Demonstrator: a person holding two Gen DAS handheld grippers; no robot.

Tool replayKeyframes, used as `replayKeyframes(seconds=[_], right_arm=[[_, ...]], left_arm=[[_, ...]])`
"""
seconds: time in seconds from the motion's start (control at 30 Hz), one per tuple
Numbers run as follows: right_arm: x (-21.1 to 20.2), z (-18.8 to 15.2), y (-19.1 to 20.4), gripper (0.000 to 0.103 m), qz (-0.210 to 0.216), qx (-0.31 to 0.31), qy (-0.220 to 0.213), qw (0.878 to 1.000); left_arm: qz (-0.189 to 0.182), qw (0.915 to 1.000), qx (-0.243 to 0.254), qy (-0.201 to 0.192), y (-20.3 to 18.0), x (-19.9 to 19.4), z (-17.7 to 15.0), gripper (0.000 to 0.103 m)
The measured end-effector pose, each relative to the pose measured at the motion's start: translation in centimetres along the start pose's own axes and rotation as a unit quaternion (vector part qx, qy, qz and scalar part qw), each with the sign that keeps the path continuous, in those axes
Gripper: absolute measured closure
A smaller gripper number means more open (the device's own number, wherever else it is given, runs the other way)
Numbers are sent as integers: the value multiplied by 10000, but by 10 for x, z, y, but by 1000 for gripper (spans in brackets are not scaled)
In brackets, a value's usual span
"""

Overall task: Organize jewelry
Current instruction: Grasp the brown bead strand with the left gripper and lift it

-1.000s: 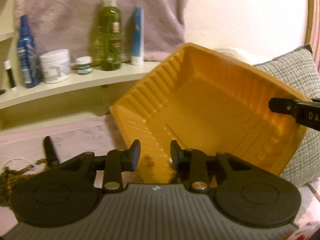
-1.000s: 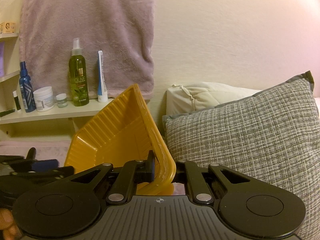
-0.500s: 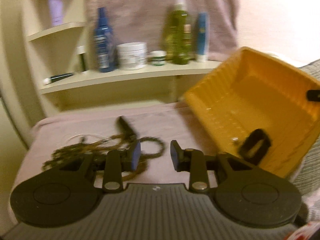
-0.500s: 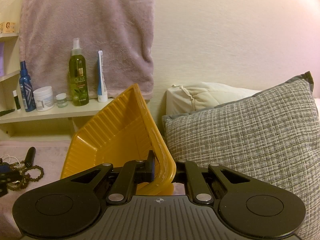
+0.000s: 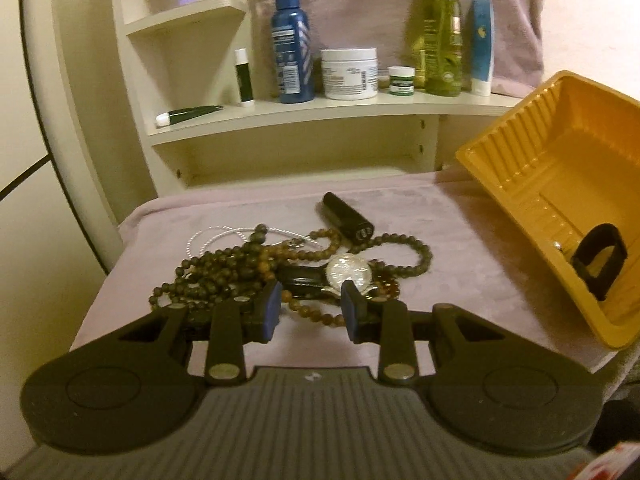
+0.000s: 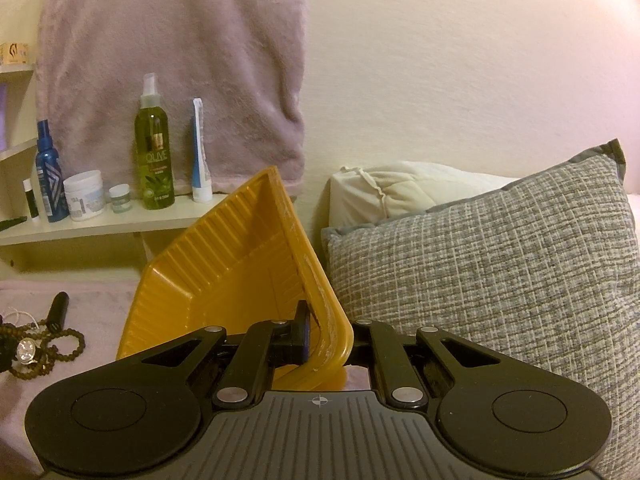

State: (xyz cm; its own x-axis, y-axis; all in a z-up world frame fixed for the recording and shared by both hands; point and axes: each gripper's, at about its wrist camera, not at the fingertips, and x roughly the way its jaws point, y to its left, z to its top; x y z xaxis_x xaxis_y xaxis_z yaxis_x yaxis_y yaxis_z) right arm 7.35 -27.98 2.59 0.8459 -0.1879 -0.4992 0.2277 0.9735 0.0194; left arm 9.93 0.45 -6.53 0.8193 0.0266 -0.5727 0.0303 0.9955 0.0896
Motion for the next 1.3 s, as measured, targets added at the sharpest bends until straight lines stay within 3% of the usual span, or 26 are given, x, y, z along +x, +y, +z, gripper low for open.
replayKeyframes(seconds=[0.17, 0.43, 0.67, 0.9, 1.3], right_arm=[[1, 0, 0, 93, -8, -11, 5, 10000], [1, 0, 0, 93, -17, -34, -1, 10000], [1, 0, -1, 93, -16, -33, 2, 10000], [0, 0, 0, 93, 3, -26, -12, 10000], [-1, 2, 1, 93, 47, -25, -62, 10000]], left_arm=[[225, 9996, -171, -7, 9, 6, 3, 74], [153, 9982, -503, 289, 20, 24, 10, 75], [16, 9978, -522, 398, 17, 26, 12, 97], [-350, 9980, -480, 211, 22, 13, 32, 97], [-1101, 9928, -390, -268, 22, -3, 105, 97]])
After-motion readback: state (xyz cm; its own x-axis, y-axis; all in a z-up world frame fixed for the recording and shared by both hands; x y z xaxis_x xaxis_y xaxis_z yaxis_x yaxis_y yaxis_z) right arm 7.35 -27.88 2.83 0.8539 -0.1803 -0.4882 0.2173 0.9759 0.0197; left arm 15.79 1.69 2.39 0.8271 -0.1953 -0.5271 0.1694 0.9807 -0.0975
